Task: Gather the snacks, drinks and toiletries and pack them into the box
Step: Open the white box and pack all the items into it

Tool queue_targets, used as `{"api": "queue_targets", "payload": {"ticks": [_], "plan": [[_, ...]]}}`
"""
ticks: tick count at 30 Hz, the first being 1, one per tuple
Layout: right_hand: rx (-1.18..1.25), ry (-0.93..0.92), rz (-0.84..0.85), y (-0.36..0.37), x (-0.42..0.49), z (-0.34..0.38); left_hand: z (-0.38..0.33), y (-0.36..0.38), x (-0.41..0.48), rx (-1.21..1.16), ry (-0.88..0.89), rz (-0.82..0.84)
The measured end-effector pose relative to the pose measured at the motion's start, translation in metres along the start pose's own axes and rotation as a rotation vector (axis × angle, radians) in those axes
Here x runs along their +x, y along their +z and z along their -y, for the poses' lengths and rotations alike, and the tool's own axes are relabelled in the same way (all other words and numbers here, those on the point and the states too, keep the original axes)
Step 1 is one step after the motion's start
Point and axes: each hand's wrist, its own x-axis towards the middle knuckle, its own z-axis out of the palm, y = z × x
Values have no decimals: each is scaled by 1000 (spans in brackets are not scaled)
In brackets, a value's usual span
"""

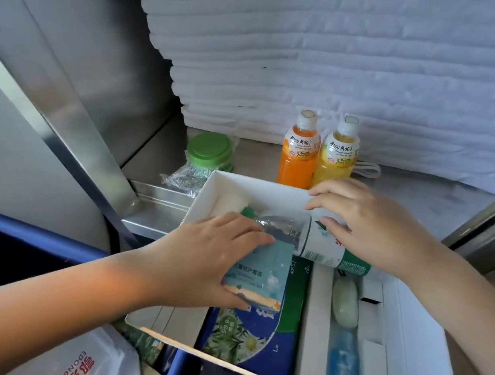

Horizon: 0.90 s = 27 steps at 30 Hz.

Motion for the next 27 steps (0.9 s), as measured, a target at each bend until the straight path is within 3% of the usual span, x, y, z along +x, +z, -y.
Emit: {"api": "queue_targets", "payload": {"ticks": [6,12,17,21,27], "plan": [[-12,-12,0,1,0,-2,-15,14,12,-20,103,121],[-10,8,11,1,-1,-2,-27,23,22,284,226,197],[-28,-5,17,2,-1,-2,-23,28,23,253,422,246],[-118,-87,83,4,-1,1,-25,37,22,182,354,299],[-201,-45,306,9,-4,0,-27,42,23,199,286,211]]}}
